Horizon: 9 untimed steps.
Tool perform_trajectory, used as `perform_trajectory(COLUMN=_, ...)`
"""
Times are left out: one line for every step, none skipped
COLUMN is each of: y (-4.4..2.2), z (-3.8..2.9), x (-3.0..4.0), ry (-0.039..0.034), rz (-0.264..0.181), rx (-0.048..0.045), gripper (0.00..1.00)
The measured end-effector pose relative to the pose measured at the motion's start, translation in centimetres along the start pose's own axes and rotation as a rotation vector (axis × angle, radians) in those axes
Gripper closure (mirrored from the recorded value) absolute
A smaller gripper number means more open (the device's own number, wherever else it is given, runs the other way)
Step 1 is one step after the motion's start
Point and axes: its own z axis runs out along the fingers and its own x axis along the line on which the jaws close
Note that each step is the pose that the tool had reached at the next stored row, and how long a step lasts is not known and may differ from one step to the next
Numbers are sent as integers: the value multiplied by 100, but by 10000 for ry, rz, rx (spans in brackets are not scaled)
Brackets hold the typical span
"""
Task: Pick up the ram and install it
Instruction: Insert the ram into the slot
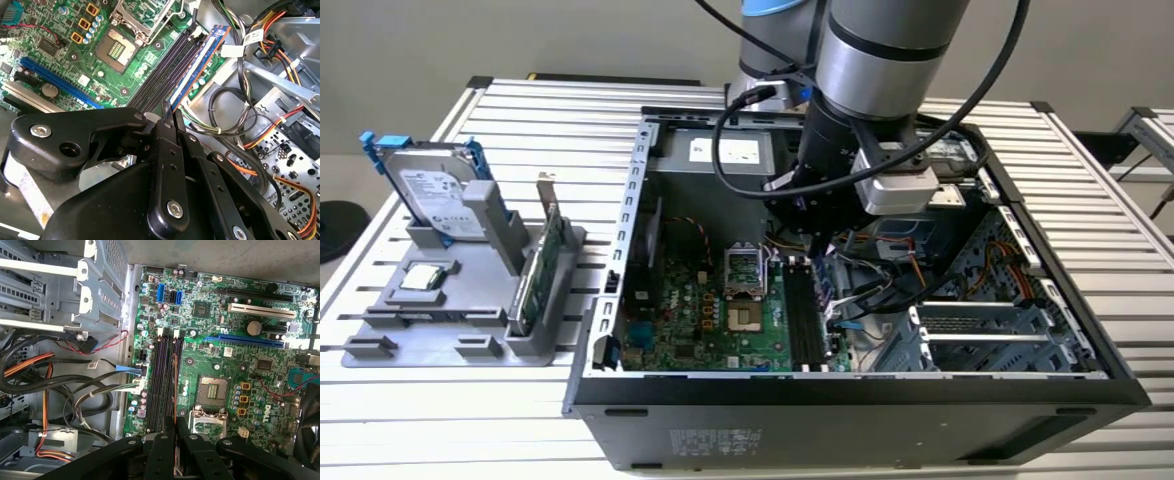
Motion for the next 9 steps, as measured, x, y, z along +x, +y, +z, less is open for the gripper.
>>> perform_trajectory(y=0, z=0, x=0, ry=0, rz=0, rx=0, gripper=100)
perform_trajectory(y=0, z=2, x=0, ry=1, rz=0, rx=1, gripper=100)
perform_trajectory(y=0, z=6, x=0, ry=1, rz=0, rx=2, gripper=100)
perform_trajectory(y=0, z=11, x=0, ry=2, rz=0, rx=4, gripper=100)
perform_trajectory(y=0, z=15, x=0, ry=1, rz=0, rx=0, gripper=100)
perform_trajectory(y=0, z=23, x=0, ry=0, rz=0, rx=-4, gripper=100)
perform_trajectory(y=1, z=32, x=1, ry=-1, rz=0, rx=-9, gripper=100)
perform_trajectory(y=1, z=43, x=0, ry=-1, rz=0, rx=-13, gripper=100)
perform_trajectory(y=1, z=51, x=0, ry=-1, rz=1, rx=-17, gripper=100)
